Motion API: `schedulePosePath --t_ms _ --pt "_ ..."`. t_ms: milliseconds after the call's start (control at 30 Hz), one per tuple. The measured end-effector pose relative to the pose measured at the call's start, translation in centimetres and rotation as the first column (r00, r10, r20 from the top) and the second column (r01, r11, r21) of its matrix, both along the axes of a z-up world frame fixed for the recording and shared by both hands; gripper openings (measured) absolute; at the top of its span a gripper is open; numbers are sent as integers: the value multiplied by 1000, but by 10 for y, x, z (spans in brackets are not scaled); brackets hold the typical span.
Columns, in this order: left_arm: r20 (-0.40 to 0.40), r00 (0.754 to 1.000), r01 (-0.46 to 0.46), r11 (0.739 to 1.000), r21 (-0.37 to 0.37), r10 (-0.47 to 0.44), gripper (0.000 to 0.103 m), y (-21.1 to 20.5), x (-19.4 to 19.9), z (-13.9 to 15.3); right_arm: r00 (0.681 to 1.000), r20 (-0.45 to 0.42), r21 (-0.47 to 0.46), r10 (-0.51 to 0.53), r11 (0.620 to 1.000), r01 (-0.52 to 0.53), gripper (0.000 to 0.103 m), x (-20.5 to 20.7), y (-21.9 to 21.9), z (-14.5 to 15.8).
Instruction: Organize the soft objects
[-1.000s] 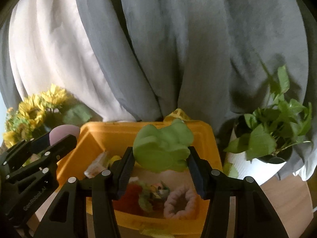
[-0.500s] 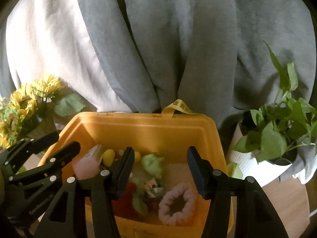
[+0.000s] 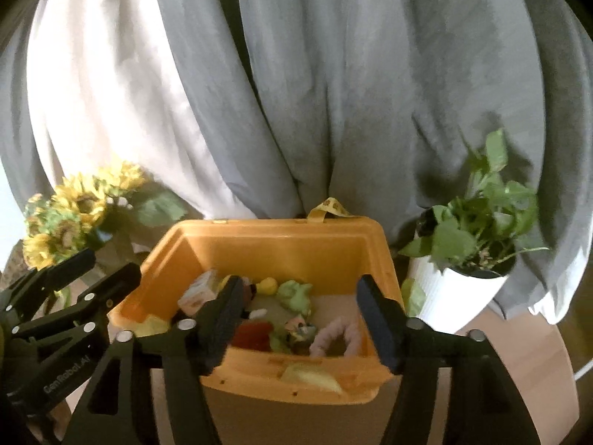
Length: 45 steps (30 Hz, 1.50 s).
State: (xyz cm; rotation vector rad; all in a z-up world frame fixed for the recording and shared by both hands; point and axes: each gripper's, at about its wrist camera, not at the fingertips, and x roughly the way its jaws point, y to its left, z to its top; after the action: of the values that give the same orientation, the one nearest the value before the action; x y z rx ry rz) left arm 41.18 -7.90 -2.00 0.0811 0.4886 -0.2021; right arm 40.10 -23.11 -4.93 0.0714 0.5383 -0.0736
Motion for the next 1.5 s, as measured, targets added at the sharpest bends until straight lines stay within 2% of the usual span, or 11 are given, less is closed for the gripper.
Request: schedulePosePath --t_ms 200,267,467,867,1200,1367,1500 --pt "51 997 -63 998 6 63 84 20 -46 17 999 35 -3 2 1000 -1 75 -41 13 13" --pt "58 995 -85 996 8 84 92 27 -60 22 999 47 -3 -2 1000 3 75 -55 19 17" --pt "90 992 -91 996 15 89 97 49 -99 34 997 72 5 -34 999 34 76 -94 37 25" --pt "94 995 38 999 5 -38 99 77 -153 40 982 130 -15 -137 990 140 76 -169 73 37" --pt "119 993 31 999 -16 -29 100 77 -208 47 979 149 -2 -139 990 141 76 -220 74 44" --pt "127 992 14 999 -32 -10 100 70 -240 52 979 166 -26 -115 992 121 76 -252 65 53" --pt "124 992 -8 999 -36 13 101 66 -269 53 977 185 -41 -107 992 117 82 -277 61 57"
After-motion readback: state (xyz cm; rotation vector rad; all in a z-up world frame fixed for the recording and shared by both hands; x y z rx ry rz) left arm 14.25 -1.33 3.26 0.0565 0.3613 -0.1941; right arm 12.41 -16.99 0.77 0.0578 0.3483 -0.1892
